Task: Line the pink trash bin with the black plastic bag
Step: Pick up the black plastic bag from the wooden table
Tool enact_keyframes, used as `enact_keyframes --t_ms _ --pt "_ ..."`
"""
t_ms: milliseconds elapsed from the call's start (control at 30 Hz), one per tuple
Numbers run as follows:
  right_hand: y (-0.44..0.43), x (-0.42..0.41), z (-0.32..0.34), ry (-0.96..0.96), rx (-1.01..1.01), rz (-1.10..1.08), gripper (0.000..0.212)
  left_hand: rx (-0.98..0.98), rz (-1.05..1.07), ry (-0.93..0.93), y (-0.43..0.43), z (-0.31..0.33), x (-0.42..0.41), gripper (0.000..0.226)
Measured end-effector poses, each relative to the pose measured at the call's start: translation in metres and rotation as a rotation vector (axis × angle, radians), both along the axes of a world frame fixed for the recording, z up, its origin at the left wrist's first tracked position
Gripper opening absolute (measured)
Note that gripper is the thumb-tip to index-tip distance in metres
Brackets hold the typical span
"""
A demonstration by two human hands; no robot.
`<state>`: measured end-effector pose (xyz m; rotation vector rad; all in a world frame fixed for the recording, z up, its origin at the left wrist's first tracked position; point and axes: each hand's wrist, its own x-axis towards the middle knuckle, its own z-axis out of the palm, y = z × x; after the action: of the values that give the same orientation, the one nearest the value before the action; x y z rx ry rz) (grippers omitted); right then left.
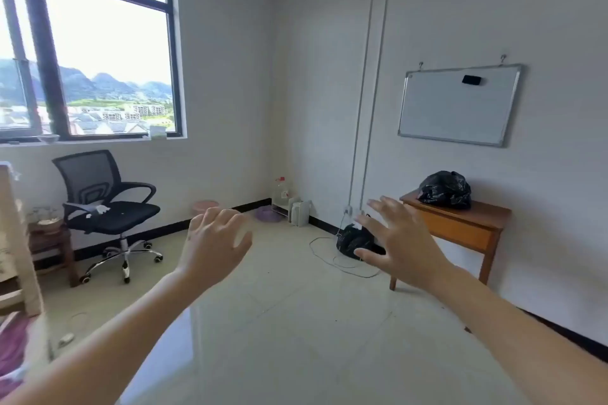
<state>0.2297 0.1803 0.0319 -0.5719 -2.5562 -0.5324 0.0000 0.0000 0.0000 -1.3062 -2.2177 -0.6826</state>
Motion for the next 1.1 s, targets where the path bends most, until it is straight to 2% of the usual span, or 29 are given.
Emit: enact_keyframes --t_ms 100,200,367,467,667,800,867,933,1033,1100 --pt "0.025 -0.006 -0.034 -0.015 -0.001 0.015 0.052 -0.056 -0.045 -0.025 0.03 -0.029 -0.007 0.051" --pt "0.057 0.006 -0.056 -0.089 -0.019 -0.101 0.051 -0.109 -0.098 -0.066 0.069 -0.057 -0.006 0.056" --pt "0.125 0.031 -0.062 -0.086 -0.125 -0.23 0.052 -0.078 -0.217 -0.119 0.159 -0.066 0.01 0.074" --pt "0.174 0.047 -0.069 -0.059 -0.099 -0.261 0.049 -0.073 -0.277 -0.112 0.225 -0.063 0.025 0.076" --pt "0.294 0.068 -0.069 -0.09 -0.165 -0.289 0.051 -0.08 -0.328 -0.14 0.363 -0.064 0.047 0.078" --pt "0.36 0.062 -0.069 -0.01 -0.335 -0.247 0.041 -0.094 -0.287 -0.182 0.422 -0.077 0.045 0.078" --pt "0.394 0.056 -0.083 -0.01 -0.323 -0.204 0.043 -0.129 -0.262 -0.2 0.445 -0.09 0.036 0.078" --pt "0.426 0.047 -0.095 -0.045 -0.347 -0.193 0.046 -0.144 -0.225 -0.23 0.47 -0.101 0.022 0.074" --pt "0.471 0.034 -0.106 -0.107 -0.401 -0.214 0.046 -0.17 -0.17 -0.28 0.51 -0.112 -0.005 0.044" --pt "0.5 0.03 -0.107 -0.149 -0.397 -0.239 0.046 -0.157 -0.152 -0.315 0.542 -0.113 -0.018 0.038"
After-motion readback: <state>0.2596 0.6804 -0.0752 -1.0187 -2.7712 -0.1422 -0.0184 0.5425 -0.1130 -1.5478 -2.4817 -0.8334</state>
